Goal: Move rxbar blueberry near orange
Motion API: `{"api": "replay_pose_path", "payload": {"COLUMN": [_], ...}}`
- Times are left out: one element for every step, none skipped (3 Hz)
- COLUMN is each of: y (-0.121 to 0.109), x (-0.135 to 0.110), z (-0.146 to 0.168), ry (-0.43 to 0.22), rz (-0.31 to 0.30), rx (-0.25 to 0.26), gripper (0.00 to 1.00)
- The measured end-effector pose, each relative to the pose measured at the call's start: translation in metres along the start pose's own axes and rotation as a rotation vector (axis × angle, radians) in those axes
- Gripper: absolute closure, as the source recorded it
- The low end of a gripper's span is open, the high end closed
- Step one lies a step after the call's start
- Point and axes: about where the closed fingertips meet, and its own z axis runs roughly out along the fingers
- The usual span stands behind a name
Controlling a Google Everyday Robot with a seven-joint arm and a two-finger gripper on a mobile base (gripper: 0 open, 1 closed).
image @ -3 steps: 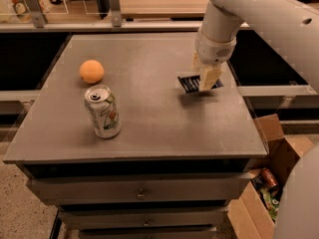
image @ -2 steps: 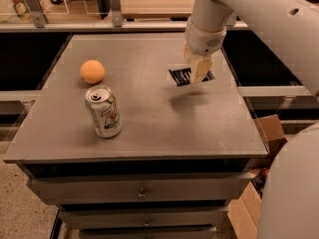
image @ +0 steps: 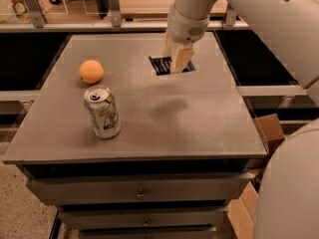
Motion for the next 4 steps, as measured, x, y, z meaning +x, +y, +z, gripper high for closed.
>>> {"api": "replay_pose_path", "payload": {"y": [-0.005, -0.003, 0.005, 0.005], "x": [-0.039, -0.072, -0.125, -0.125], "z": [0.0, 0.008, 0.035, 0.035], "ry": [-0.05, -0.077, -0.102, -0.102], "rz": [-0.021, -0.047, -0.098, -0.098], "rx": [0.032, 0.036, 0.006, 0.006], "gripper": [1.0, 1.0, 1.0, 1.0]}}
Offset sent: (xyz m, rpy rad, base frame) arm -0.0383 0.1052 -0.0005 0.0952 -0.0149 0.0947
